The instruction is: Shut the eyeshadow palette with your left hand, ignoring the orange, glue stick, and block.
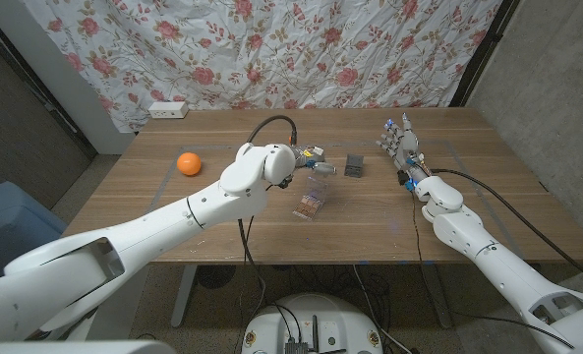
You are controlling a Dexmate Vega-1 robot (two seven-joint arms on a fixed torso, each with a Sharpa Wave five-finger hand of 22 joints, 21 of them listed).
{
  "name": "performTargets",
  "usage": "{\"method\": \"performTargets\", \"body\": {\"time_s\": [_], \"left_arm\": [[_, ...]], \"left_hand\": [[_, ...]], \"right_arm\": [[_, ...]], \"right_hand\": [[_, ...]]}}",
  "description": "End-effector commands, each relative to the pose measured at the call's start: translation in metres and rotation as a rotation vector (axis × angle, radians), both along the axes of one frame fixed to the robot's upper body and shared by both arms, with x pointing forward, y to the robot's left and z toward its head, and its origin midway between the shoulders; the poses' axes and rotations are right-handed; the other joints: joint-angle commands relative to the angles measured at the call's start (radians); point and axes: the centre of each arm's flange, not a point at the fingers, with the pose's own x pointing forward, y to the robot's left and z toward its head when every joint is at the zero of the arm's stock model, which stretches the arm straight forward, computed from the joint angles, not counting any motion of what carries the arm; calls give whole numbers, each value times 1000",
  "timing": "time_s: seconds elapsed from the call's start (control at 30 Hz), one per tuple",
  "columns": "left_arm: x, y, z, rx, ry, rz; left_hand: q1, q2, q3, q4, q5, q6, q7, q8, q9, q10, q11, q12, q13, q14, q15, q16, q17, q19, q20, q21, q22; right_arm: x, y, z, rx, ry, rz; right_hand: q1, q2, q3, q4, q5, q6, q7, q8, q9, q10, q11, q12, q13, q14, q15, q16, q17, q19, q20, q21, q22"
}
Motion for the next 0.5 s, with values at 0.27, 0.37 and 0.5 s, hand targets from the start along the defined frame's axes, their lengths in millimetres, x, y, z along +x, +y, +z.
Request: {"method": "performTargets", "body": {"time_s": [0.27, 0.37, 0.5], "left_arm": [[9, -3, -10, 29, 29, 20], [11, -4, -11, 36, 30, 23], [12, -6, -10, 36, 23, 23]], "left_hand": [[-14, 75, 1, 11, 5, 35, 12, 6, 4, 41, -2, 3, 6, 29, -4, 12, 1, 0, 4, 1, 3], [-14, 74, 0, 13, 5, 42, 13, 6, 4, 50, 0, 4, 6, 39, -7, 15, 2, 1, 3, 1, 3], [-15, 73, -2, 16, 5, 56, 10, 7, 6, 66, 10, 6, 8, 53, -5, 17, 2, 2, 4, 1, 2]], "right_arm": [[0, 0, 0, 0, 0, 0], [0, 0, 0, 0, 0, 0], [0, 0, 0, 0, 0, 0]], "right_hand": [[0, 99, -1, 5, 4, 1, -9, 5, 5, 2, -4, 5, 2, -4, -119, 3, 4, 4, 0, 6, 3], [0, 99, -1, 5, 4, 0, -9, 5, 5, 2, -4, 5, 2, -4, -120, 3, 4, 4, 0, 6, 3], [0, 99, -1, 5, 4, 0, -9, 5, 5, 2, -3, 5, 2, -3, -118, 3, 4, 4, 0, 6, 3]]}}
